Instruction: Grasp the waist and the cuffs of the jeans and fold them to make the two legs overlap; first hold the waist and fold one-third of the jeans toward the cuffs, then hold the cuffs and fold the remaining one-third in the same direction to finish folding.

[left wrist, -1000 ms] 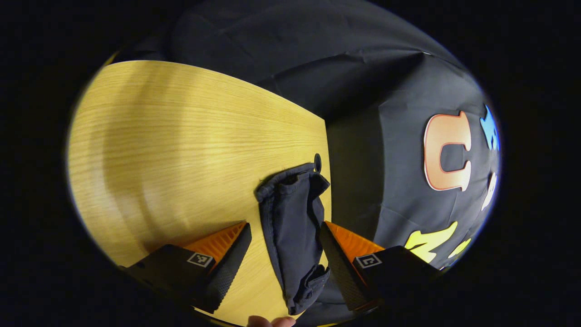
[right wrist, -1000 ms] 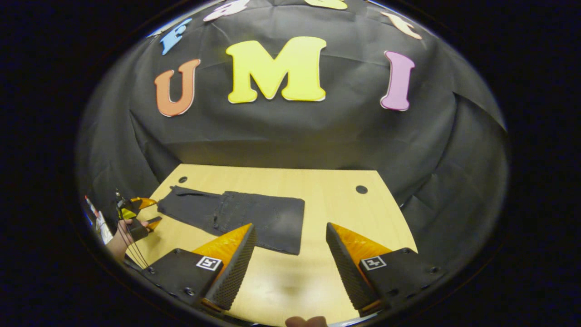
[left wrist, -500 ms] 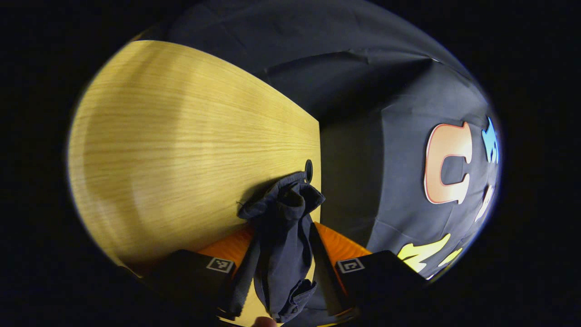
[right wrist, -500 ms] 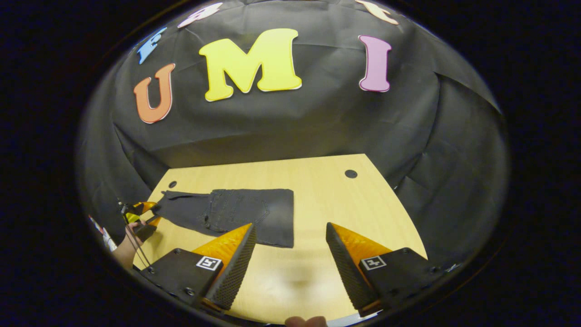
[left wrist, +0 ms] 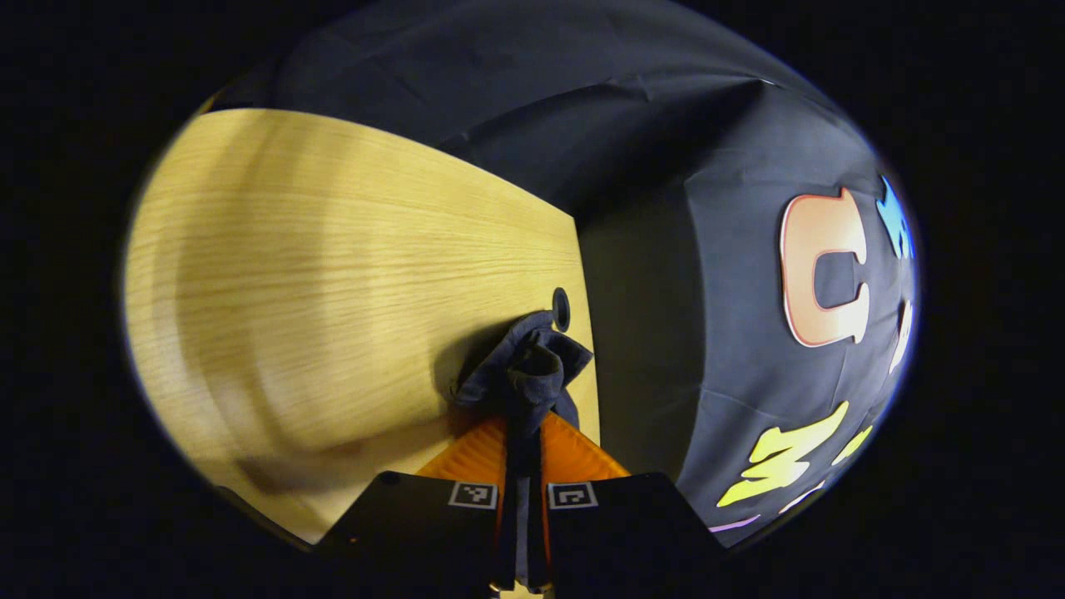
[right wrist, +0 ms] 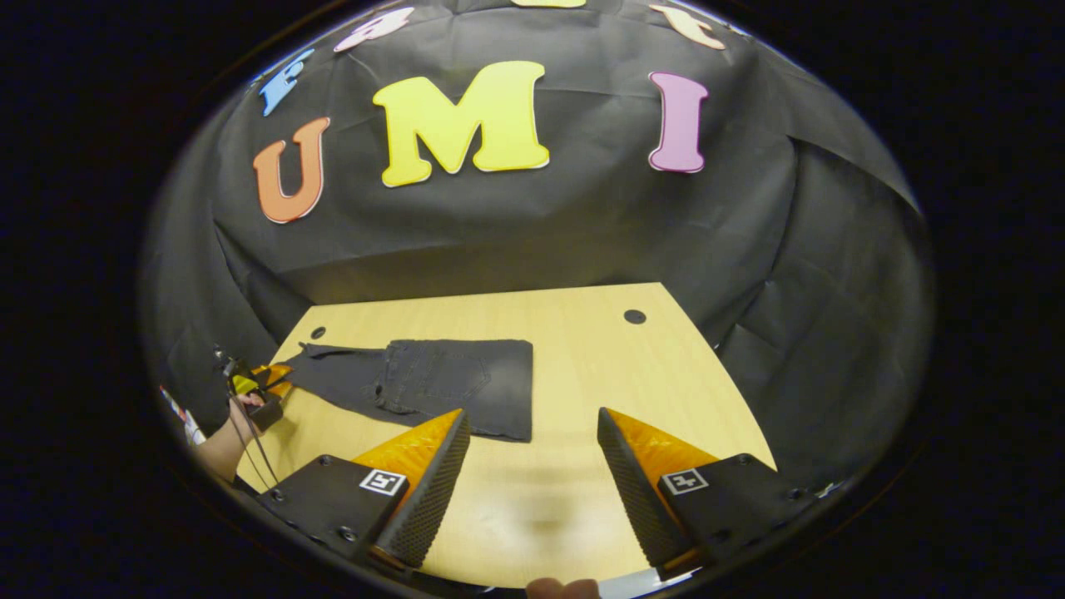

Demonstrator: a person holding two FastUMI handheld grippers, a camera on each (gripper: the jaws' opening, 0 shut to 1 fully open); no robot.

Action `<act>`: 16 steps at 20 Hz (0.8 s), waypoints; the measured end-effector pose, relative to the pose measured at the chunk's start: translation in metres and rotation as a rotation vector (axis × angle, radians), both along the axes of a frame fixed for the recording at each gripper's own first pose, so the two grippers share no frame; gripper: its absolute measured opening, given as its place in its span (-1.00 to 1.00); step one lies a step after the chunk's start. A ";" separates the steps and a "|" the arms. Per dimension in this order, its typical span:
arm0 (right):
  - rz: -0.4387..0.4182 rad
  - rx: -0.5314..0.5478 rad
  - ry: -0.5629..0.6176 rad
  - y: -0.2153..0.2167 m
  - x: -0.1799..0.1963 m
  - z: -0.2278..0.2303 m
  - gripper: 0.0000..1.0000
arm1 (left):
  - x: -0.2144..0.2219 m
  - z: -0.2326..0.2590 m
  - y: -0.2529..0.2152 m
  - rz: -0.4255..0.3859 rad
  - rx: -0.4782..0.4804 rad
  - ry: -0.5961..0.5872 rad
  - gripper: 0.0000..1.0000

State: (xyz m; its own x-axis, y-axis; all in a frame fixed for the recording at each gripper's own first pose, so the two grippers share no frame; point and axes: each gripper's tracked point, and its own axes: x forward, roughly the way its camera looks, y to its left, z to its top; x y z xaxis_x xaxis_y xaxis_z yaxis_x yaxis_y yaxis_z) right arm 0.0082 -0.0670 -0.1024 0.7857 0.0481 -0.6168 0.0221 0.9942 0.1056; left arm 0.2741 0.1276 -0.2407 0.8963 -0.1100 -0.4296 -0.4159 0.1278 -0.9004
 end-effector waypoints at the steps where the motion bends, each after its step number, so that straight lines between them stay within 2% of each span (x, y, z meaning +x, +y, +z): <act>1: -0.003 0.006 -0.011 -0.002 -0.002 0.003 0.91 | 0.001 0.020 -0.004 -0.014 0.022 -0.037 -0.85; 5: 0.011 -0.005 -0.058 -0.002 -0.014 0.011 0.89 | 0.009 0.097 -0.041 -0.109 0.194 -0.148 -0.87; 6: 0.006 0.005 -0.068 -0.003 -0.015 0.011 0.95 | 0.011 0.120 -0.057 -0.134 0.231 -0.174 -0.87; 9: -0.017 0.043 -0.087 -0.017 -0.025 0.013 0.95 | 0.014 0.179 -0.127 -0.237 0.382 -0.258 -0.87; 10: -0.030 0.047 -0.099 -0.021 -0.029 0.015 0.89 | 0.013 0.192 -0.155 -0.279 0.439 -0.283 -0.87; 13: -0.088 0.045 -0.110 -0.042 -0.045 0.015 0.89 | 0.006 0.210 -0.236 -0.390 0.577 -0.334 -0.87; 16: -0.169 0.035 -0.091 -0.091 -0.072 0.005 0.89 | -0.004 0.191 -0.305 -0.486 0.650 -0.327 -0.87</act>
State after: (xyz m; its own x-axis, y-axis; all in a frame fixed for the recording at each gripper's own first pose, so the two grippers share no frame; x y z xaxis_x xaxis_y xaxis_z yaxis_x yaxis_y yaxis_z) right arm -0.0642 -0.1582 -0.0971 0.8371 -0.0688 -0.5427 0.1768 0.9728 0.1495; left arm 0.2704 -0.1776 -0.0493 0.9030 -0.3347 -0.2692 0.0849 0.7534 -0.6520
